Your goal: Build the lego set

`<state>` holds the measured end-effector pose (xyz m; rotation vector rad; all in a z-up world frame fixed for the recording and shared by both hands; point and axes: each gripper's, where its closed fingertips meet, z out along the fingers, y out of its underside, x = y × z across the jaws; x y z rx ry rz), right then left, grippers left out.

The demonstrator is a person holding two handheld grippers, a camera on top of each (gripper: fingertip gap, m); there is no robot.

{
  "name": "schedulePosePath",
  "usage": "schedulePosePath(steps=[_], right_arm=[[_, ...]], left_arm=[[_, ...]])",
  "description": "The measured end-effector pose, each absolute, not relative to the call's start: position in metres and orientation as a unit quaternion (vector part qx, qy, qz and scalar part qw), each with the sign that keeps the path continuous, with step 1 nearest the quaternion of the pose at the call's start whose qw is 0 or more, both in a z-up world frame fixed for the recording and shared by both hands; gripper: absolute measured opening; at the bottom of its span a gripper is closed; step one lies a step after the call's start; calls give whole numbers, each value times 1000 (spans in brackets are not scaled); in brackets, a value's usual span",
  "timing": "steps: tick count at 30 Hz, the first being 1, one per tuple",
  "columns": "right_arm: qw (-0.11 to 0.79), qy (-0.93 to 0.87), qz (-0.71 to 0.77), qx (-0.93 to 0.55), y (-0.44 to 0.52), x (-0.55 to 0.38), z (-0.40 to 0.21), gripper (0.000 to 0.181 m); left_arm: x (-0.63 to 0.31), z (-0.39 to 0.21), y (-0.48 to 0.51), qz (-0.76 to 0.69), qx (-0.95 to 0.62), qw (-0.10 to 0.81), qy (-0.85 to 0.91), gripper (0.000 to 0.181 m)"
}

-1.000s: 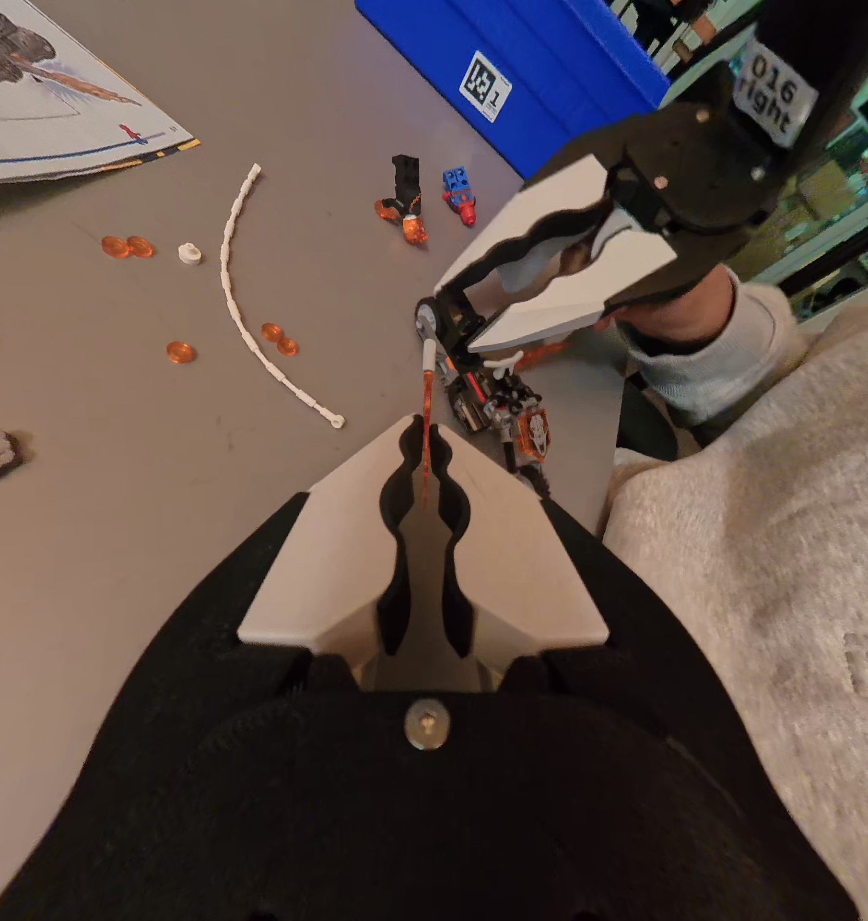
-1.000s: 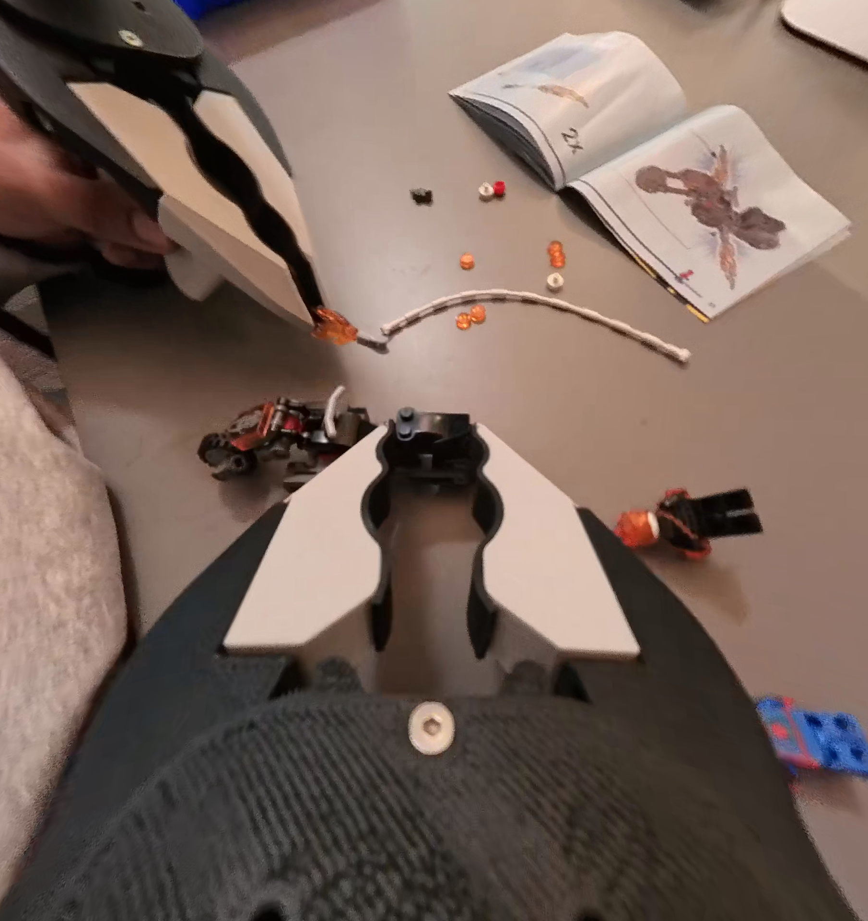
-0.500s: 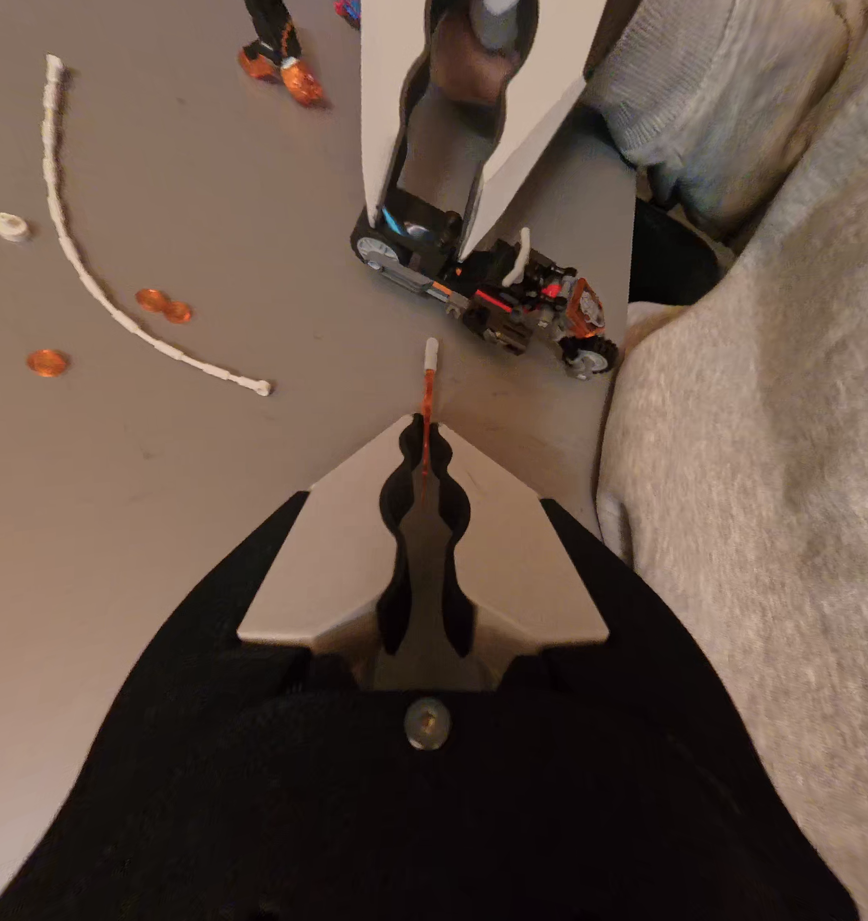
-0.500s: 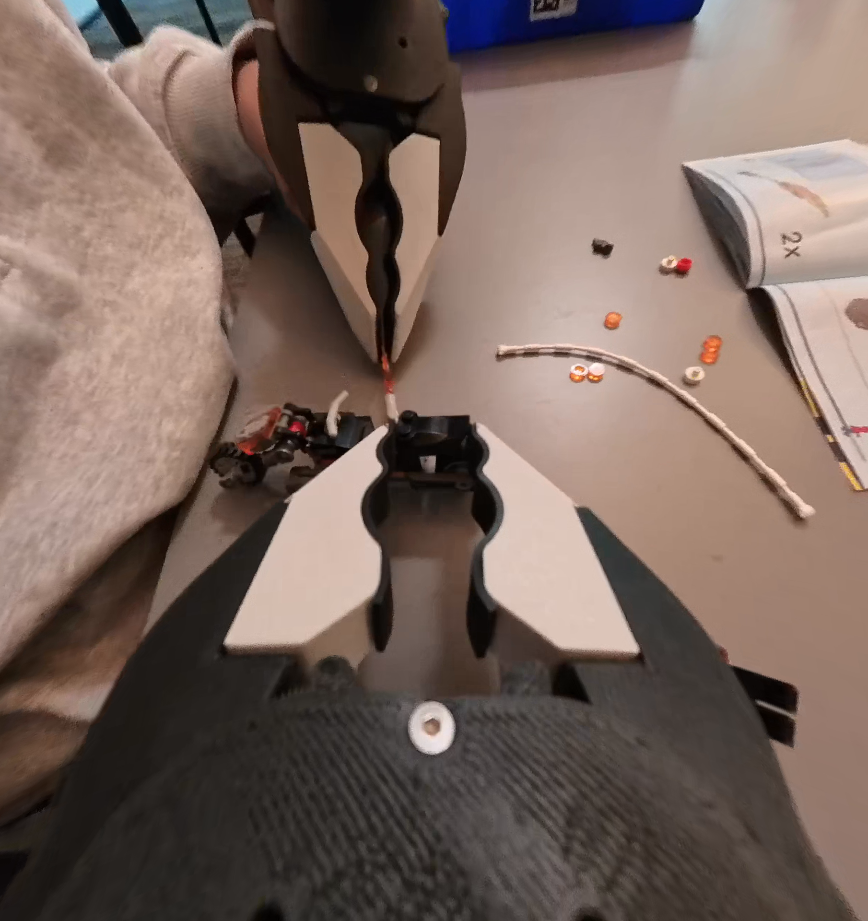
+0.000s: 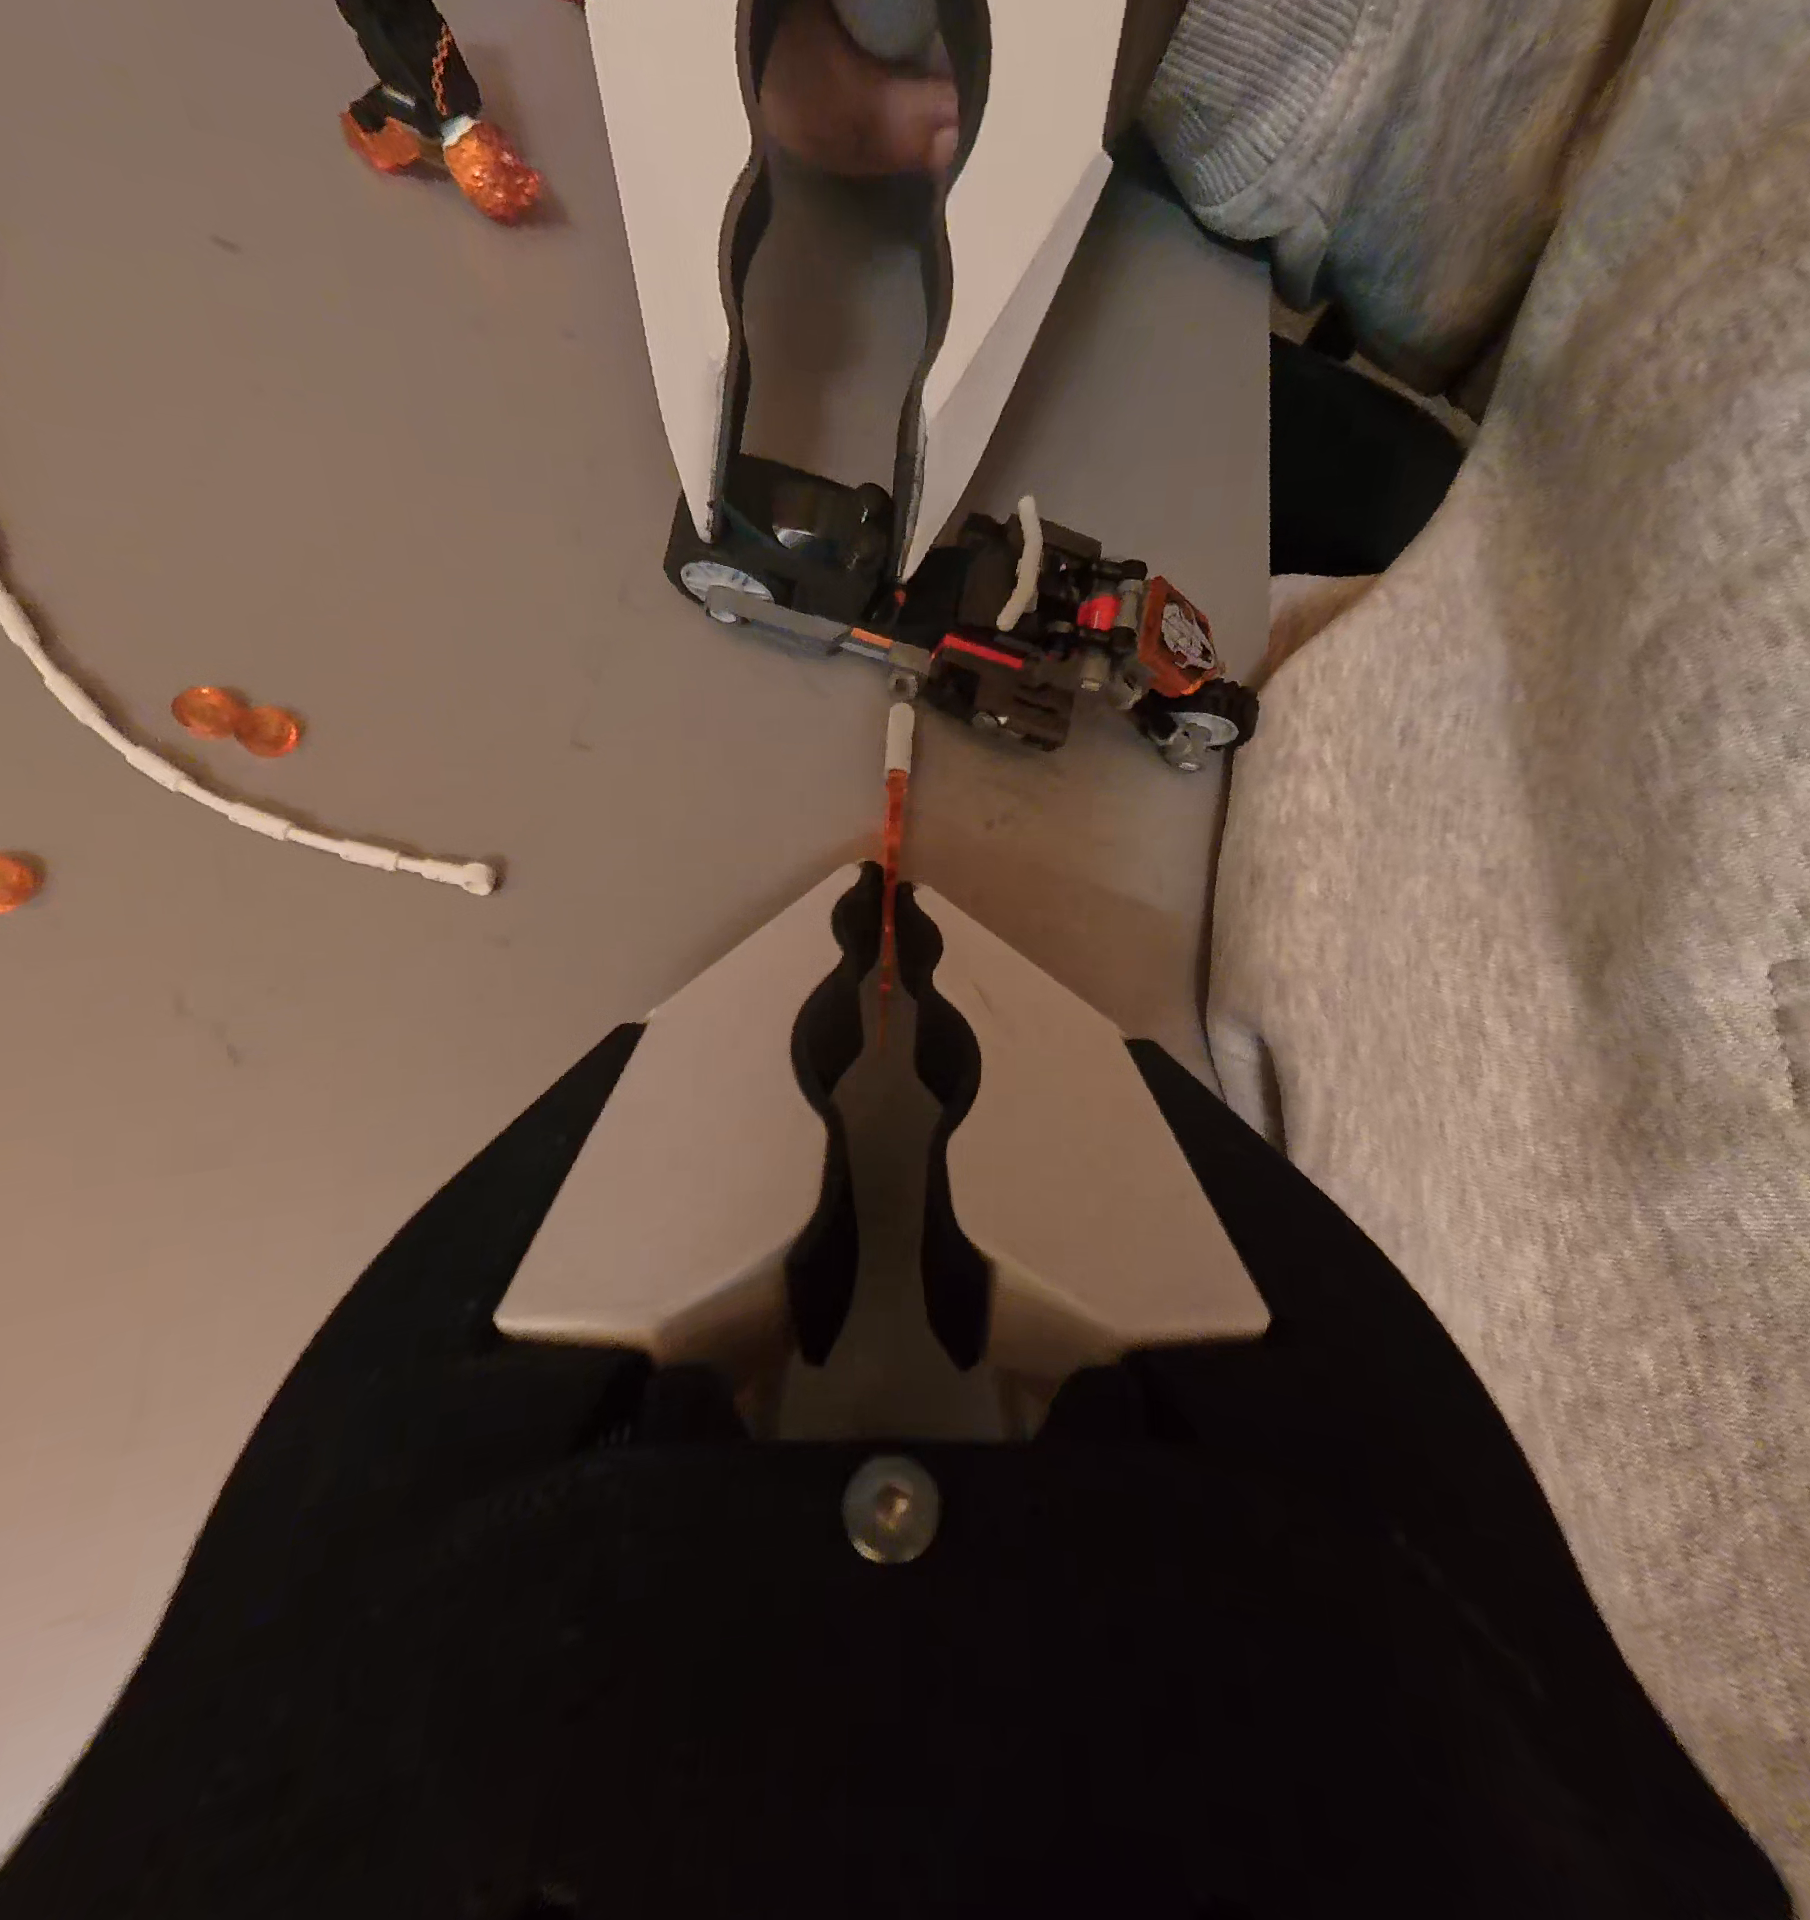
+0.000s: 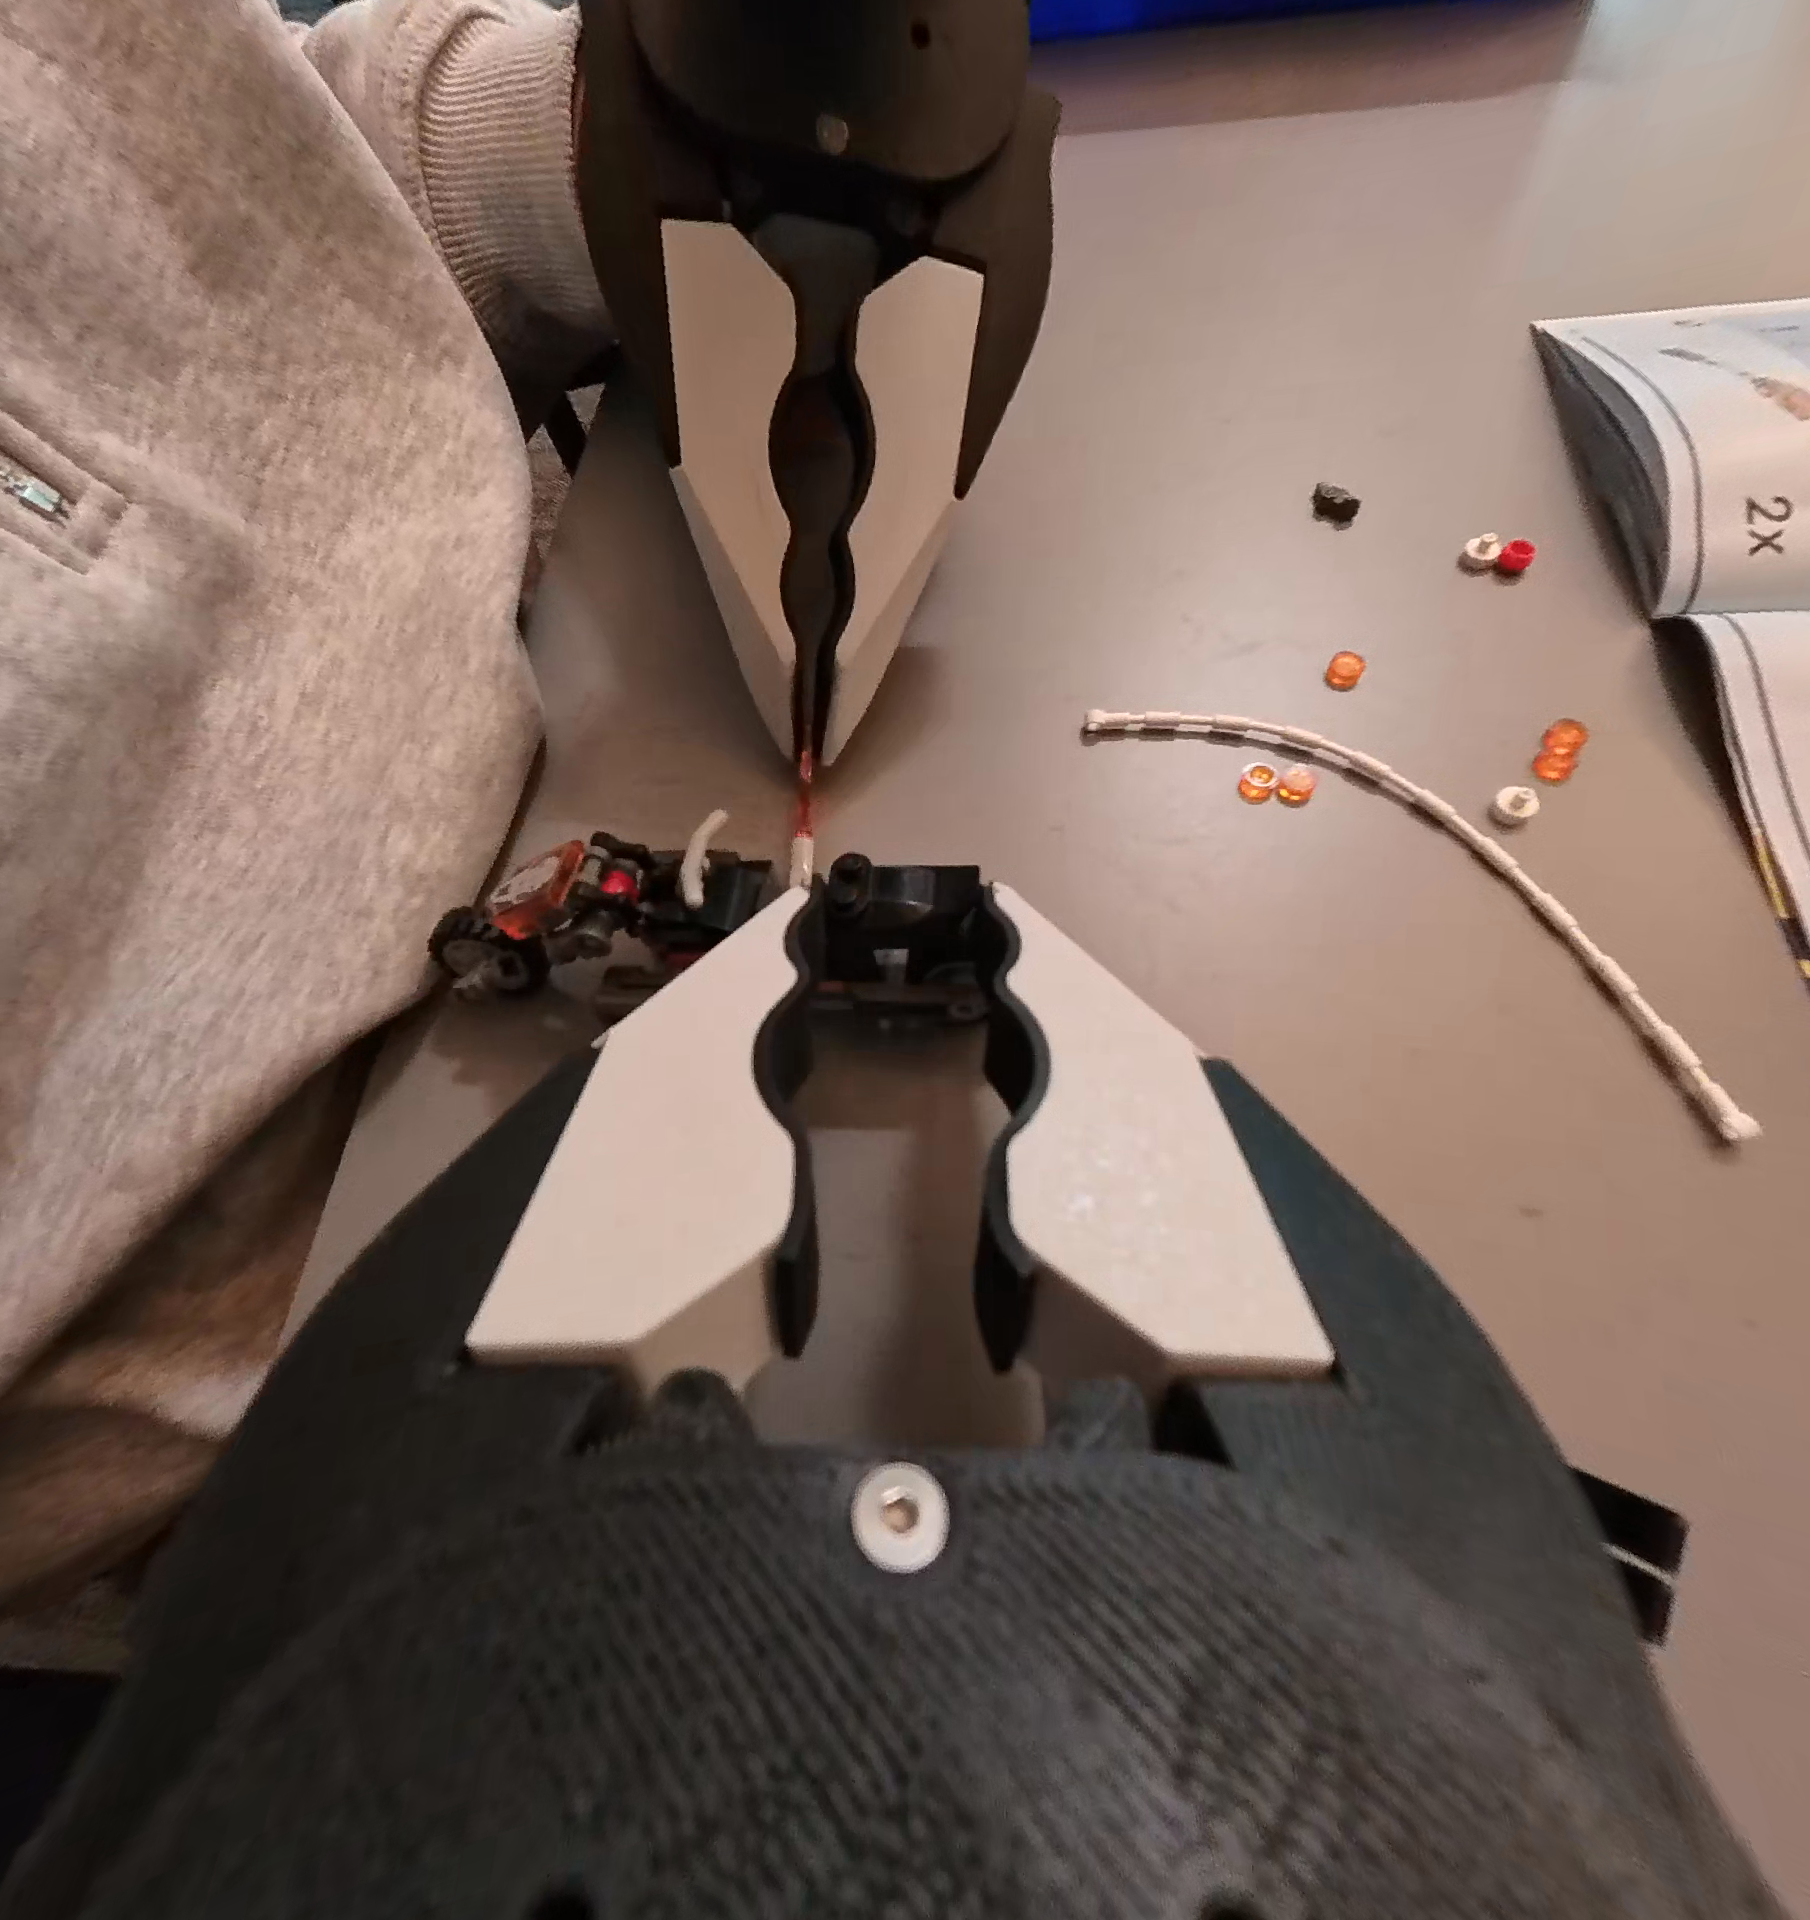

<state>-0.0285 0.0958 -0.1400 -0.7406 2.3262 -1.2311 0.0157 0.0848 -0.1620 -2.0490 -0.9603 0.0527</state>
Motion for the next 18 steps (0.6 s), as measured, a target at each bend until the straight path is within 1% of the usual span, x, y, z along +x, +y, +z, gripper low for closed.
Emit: schedulePosePath(steps=[3,9,14,18], right_arm=[[200,833,-441,-266,97,-29,-140,26],[197,833,-442,-268,99,-30,-139,26],[194,834,-442,-267,101,-32,-139,27],[191,835,-444,-262,103,-35,-138,27]], left_arm=[[15,-163,86,17,-823,422,-381,1],[13,-167,88,20,-832,410,-373,10],[5,-167,91,24,-826,415,-381,23],[-5,-168,94,34,-820,412,-395,24]])
